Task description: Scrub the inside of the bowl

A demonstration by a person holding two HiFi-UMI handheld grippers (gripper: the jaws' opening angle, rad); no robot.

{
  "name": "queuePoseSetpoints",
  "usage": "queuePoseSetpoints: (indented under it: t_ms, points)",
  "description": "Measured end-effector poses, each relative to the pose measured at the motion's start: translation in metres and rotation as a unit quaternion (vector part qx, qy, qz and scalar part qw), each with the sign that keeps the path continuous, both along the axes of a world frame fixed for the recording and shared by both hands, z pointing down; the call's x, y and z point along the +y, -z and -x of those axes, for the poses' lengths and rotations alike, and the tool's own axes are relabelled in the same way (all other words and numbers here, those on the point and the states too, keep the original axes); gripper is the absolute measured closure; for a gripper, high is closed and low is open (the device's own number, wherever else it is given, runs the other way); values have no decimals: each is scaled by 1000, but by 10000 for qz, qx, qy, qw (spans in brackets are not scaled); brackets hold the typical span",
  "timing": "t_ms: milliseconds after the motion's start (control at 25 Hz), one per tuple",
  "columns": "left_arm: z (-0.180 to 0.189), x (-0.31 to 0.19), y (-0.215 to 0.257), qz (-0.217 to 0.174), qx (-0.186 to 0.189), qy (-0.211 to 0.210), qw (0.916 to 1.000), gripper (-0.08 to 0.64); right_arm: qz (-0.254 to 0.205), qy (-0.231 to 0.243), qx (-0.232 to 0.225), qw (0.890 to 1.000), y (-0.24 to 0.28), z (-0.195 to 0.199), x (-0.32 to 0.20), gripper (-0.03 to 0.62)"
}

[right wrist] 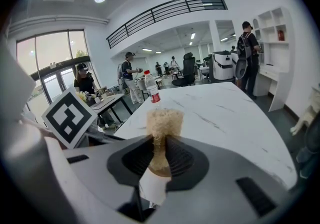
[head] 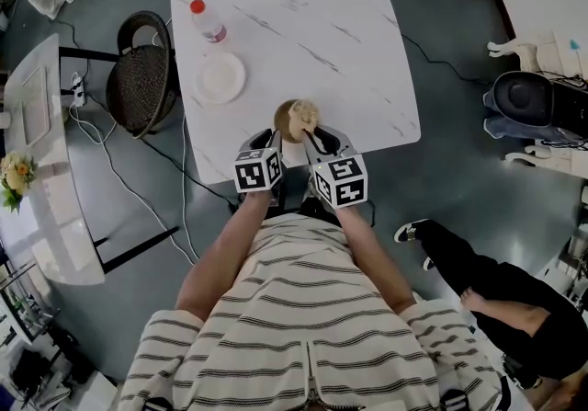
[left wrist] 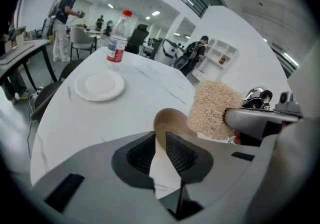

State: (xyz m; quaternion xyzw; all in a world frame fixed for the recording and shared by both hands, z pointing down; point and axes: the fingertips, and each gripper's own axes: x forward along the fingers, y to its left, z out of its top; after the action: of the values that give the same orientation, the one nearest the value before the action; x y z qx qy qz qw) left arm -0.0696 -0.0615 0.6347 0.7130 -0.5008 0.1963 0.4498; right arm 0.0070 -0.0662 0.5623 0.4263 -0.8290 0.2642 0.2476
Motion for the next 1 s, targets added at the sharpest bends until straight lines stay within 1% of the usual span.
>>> queuePoseSetpoints:
  t_ms: [160,320,440,760,1000]
  points:
    - [0,0,-9,140,137,93,9998,511,3,3,25,10000,0,-1,1,512]
    - [-4,0,-18,352,558,268,9975,511,-1,8,28,10000,0,-1,1,512]
    - [-6,0,-21,444,738,324,9958,511,6,15,34,10000,0,-2,1,512]
    - [-8,1,-27,587,889,465,9932,511,26,5,38,10000,-3,-5,2,512]
    - [-10,2,-31,762,1133,634,9886,511,35,16,37,10000,-4,-5,2,512]
